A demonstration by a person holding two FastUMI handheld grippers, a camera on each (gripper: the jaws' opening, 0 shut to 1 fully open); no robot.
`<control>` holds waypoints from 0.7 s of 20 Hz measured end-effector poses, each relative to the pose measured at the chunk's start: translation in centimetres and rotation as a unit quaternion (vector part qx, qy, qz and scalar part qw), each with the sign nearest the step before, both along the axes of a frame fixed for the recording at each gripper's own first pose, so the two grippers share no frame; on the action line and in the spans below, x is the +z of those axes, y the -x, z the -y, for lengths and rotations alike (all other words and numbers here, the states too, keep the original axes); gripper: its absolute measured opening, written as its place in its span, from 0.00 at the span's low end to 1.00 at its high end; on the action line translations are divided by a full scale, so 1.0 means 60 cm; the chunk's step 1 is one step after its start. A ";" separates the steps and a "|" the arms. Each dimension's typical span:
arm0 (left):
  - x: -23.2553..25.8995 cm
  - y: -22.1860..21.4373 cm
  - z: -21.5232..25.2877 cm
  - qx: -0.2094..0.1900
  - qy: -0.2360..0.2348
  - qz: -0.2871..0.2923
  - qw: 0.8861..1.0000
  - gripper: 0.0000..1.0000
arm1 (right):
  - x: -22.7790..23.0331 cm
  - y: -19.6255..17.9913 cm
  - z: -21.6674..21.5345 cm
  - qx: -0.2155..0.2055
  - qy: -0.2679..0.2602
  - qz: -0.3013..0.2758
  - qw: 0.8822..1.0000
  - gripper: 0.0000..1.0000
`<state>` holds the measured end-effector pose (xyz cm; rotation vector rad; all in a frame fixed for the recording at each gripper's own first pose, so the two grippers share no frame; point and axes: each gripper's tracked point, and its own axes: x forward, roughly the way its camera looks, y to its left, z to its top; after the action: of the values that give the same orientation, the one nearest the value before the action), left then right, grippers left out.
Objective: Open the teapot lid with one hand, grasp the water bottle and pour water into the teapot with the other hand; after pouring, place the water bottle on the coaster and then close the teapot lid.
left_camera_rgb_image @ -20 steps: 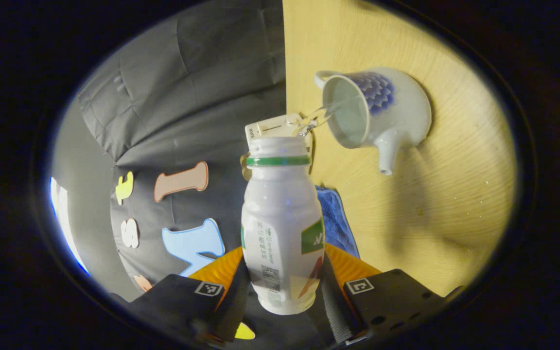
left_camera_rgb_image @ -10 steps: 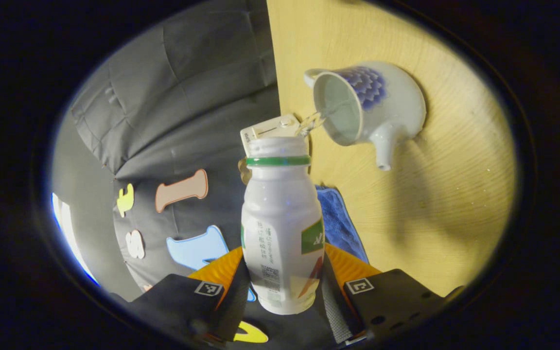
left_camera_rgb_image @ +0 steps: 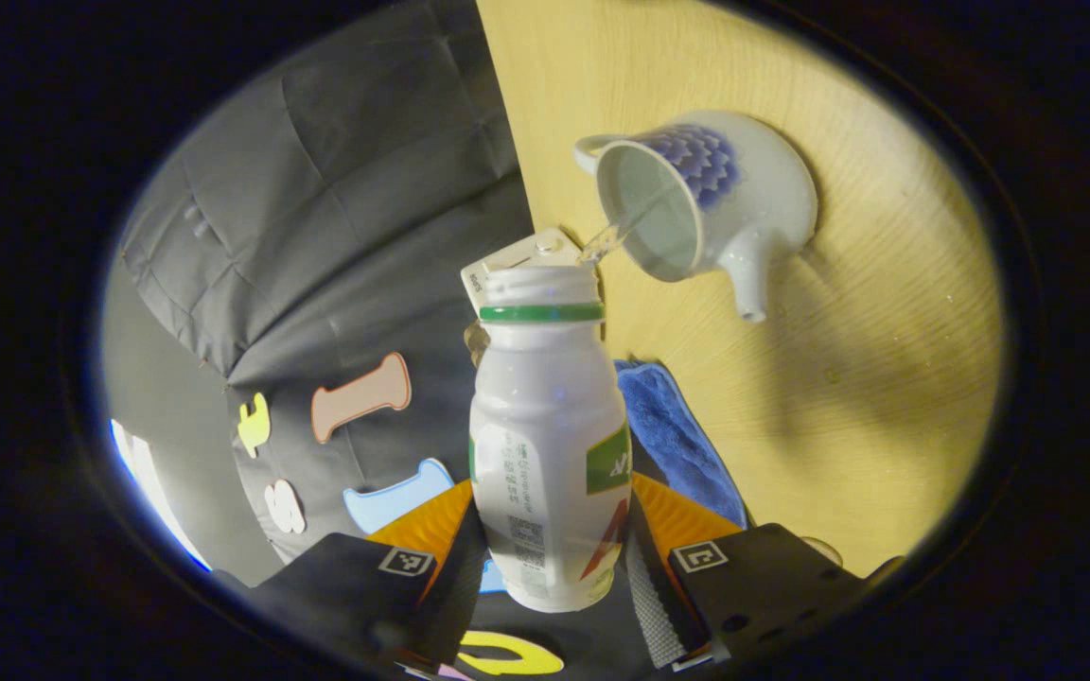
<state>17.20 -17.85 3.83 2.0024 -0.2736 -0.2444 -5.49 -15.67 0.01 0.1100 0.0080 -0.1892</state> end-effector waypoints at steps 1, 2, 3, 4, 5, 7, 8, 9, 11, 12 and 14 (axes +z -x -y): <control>0.002 0.000 0.001 0.000 -0.006 -0.001 1.000 0.77 | 0.000 0.001 0.001 0.000 -0.001 0.000 1.000 0.06; 0.002 0.000 0.003 -0.002 -0.010 0.000 1.000 0.77 | -0.001 0.002 0.001 0.000 -0.001 0.000 1.000 0.06; 0.005 0.000 0.007 -0.004 -0.014 0.003 1.000 0.77 | -0.002 0.002 0.002 -0.001 -0.002 0.000 1.000 0.06; 0.007 0.000 0.009 -0.006 -0.020 0.006 1.000 0.77 | -0.002 0.002 0.003 -0.001 -0.003 -0.001 1.000 0.06; 0.009 0.001 0.011 -0.006 -0.026 0.009 1.000 0.77 | -0.002 0.002 0.003 -0.001 -0.003 -0.002 1.000 0.06; 0.013 0.002 0.014 -0.009 -0.037 0.012 0.999 0.82 | -0.003 0.002 0.006 -0.002 -0.004 -0.002 1.000 0.06; 0.016 0.003 0.017 -0.011 -0.043 0.018 0.999 0.82 | -0.004 0.003 0.006 -0.002 -0.004 -0.002 1.000 0.06; 0.021 0.003 0.018 -0.012 -0.050 0.023 0.998 0.82 | -0.004 0.003 0.006 -0.001 -0.005 -0.001 1.000 0.06; 0.022 0.004 0.019 -0.012 -0.060 0.026 0.998 0.71 | -0.003 0.003 0.006 -0.001 -0.007 -0.001 1.000 0.14; 0.022 0.005 0.021 -0.012 -0.065 0.026 0.997 0.71 | -0.003 0.005 0.007 -0.001 -0.006 0.000 1.000 0.06; 0.025 0.006 0.023 -0.015 -0.072 0.029 0.997 0.82 | -0.003 0.005 0.008 -0.002 -0.007 0.001 1.000 0.06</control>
<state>16.82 -19.25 5.36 2.1524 -0.3324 -0.2304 -5.80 -16.16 -0.15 0.1238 0.0063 -0.1934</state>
